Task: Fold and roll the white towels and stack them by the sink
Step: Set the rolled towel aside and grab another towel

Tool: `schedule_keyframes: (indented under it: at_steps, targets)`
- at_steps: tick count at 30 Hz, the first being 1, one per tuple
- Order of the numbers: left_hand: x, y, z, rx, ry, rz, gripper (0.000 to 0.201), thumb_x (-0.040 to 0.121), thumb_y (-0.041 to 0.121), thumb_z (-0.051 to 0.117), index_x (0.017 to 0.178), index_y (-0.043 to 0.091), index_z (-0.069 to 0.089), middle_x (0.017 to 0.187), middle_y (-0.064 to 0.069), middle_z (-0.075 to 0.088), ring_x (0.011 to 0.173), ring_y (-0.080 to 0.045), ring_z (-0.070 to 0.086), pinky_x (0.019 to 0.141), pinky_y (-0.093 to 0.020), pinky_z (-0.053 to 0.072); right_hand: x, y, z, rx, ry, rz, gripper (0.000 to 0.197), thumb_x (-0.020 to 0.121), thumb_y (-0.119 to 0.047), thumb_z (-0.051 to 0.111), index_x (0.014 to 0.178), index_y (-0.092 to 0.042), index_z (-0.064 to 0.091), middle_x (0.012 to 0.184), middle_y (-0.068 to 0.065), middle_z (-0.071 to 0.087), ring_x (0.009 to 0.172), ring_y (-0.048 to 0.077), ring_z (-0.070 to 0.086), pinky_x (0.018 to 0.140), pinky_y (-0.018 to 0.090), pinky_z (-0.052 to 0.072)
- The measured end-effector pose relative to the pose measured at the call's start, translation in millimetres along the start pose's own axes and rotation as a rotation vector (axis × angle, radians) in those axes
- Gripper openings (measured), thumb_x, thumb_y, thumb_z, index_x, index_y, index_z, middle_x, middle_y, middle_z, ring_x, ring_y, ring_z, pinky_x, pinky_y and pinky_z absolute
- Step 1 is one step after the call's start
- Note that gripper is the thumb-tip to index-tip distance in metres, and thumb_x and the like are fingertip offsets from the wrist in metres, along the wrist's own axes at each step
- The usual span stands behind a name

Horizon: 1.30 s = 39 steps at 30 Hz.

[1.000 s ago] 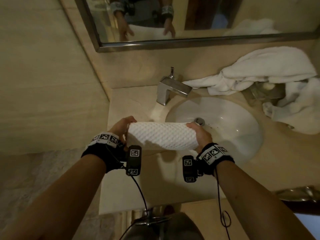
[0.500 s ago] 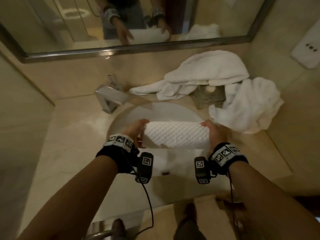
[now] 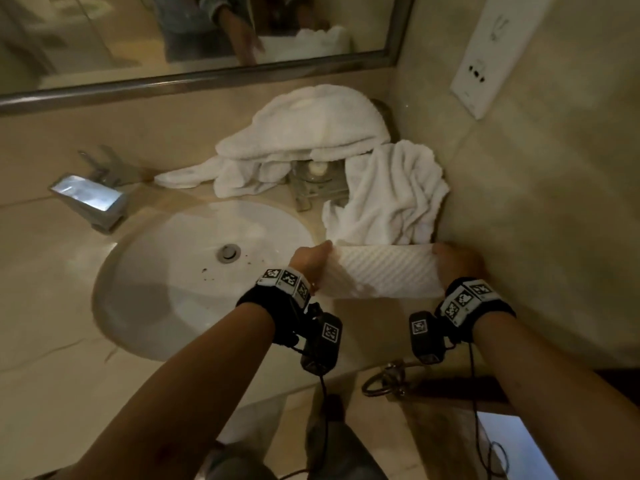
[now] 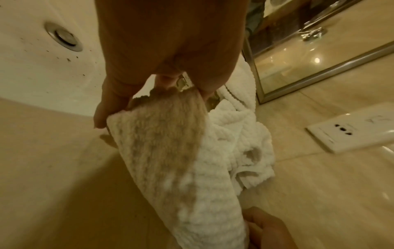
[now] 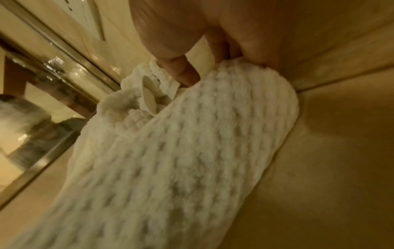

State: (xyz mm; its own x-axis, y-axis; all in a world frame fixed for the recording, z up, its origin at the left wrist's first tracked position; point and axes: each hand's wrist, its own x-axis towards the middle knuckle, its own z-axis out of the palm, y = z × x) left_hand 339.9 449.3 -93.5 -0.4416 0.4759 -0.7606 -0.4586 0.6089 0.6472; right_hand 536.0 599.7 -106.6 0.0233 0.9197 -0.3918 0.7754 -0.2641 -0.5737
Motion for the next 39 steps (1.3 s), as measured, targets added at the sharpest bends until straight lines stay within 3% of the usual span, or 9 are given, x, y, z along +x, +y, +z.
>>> schedule_keyframes:
  at_steps: [2, 6, 9, 12, 15, 21, 28, 32, 39]
  targets:
    - [6.7, -1.4, 3.1, 0.041, 0.039, -0.011, 0.059, 0.091, 0.045, 0.052, 0.132, 0.003, 0.049, 0.128, -0.018, 0.056, 0.111, -0.038, 0.056, 0.096, -0.049, 0.047, -2.1, -5.8, 4.5, 0.0, 0.003, -0.004, 0.027, 0.083, -0.032, 0.049, 0.083, -0.012, 0.066, 0.098, 0.011, 0.068, 0.079, 0.028, 0.06, 0.074, 0.035, 0.049]
    - [10.4, 1.7, 10.0, 0.288, 0.132, 0.029, 0.057, 0.097, 0.042, 0.038, 0.131, -0.002, 0.049, 0.132, -0.023, 0.052, 0.118, -0.041, 0.052, 0.1, -0.048, 0.044, -5.6, -22.7, 8.3, 0.009, 0.045, -0.049, 0.046, 0.087, -0.021, 0.053, 0.13, -0.009, 0.047, 0.128, 0.014, 0.055, 0.108, 0.034, 0.058, 0.085, 0.038, 0.048]
    - [11.6, 2.2, 13.9, 0.497, 0.201, 0.057, 0.066, 0.096, 0.051, 0.029, 0.136, 0.0, 0.045, 0.137, -0.021, 0.049, 0.12, -0.038, 0.05, 0.101, -0.047, 0.043, -2.8, -34.3, 15.4, -0.016, 0.062, -0.222, 0.051, 0.085, -0.019, 0.061, 0.129, 0.0, 0.042, 0.131, 0.019, 0.05, 0.115, 0.035, 0.053, 0.095, 0.041, 0.046]
    - [2.3, 5.5, 18.1, 0.38, 0.067, -0.009, 0.103, 0.064, 0.073, 0.063, 0.145, 0.02, 0.028, 0.143, -0.011, 0.04, 0.123, -0.039, 0.046, 0.094, -0.054, 0.047, 1.0, -40.9, 19.4, -0.009, -0.013, -0.273, 0.083, 0.071, -0.041, 0.073, 0.136, -0.004, 0.036, 0.132, 0.014, 0.05, 0.118, 0.032, 0.053, 0.097, 0.044, 0.047]
    - [0.5, 5.0, 15.6, 0.374, -0.033, -0.03, 0.122, 0.028, 0.051, 0.088, 0.135, 0.043, 0.031, 0.137, -0.006, 0.04, 0.12, -0.037, 0.045, 0.084, -0.058, 0.05, 3.2, -51.7, 16.2, 0.006, -0.117, -0.305, 0.13, 0.045, -0.06, 0.084, 0.148, -0.022, 0.014, 0.145, -0.001, 0.038, 0.13, 0.02, 0.043, 0.108, 0.04, 0.039]
    - [1.6, -1.3, 12.6, 0.402, -0.005, -0.002, 0.087, 0.045, 0.038, 0.091, 0.119, 0.031, 0.045, 0.115, -0.002, 0.05, 0.107, -0.029, 0.052, 0.072, -0.053, 0.057, -0.9, -89.8, 23.2, 0.024, -0.119, -0.193, 0.153, 0.033, -0.066, 0.087, 0.148, -0.013, 0.002, 0.15, 0.007, 0.03, 0.135, 0.028, 0.036, 0.111, 0.046, 0.033]
    - [-1.5, 10.2, 10.4, 0.331, -0.016, -0.044, 0.07, 0.061, 0.029, 0.086, 0.121, 0.025, 0.049, 0.117, -0.004, 0.049, 0.11, -0.032, 0.049, 0.083, -0.055, 0.052, 11.1, -96.3, 33.9, 0.24, 0.023, -0.076, 0.107, 0.066, -0.041, 0.084, 0.144, -0.019, 0.014, 0.139, 0.012, 0.043, 0.122, 0.035, 0.048, 0.099, 0.044, 0.04]
    - [-3.3, 10.7, 11.9, 0.397, 0.005, -0.014, 0.079, 0.054, 0.033, 0.09, 0.121, 0.024, 0.05, 0.114, -0.002, 0.048, 0.11, -0.029, 0.048, 0.081, -0.053, 0.054, 8.5, -100.0, 26.0, 0.329, 0.004, -0.27, 0.08, 0.08, -0.031, 0.074, 0.145, -0.019, 0.029, 0.14, 0.004, 0.047, 0.123, 0.025, 0.05, 0.092, 0.024, 0.034]
    - [-0.5, 19.9, 16.3, 0.351, 0.046, 0.035, 0.071, 0.063, 0.027, 0.082, 0.126, 0.014, 0.052, 0.124, -0.013, 0.051, 0.113, -0.038, 0.052, 0.094, -0.052, 0.049, -33.4, -151.2, 3.3, 0.727, 0.055, -0.597, 0.048, 0.079, -0.014, 0.071, 0.123, -0.027, 0.058, 0.124, -0.01, 0.061, 0.115, 0.006, 0.057, 0.102, 0.025, 0.046]
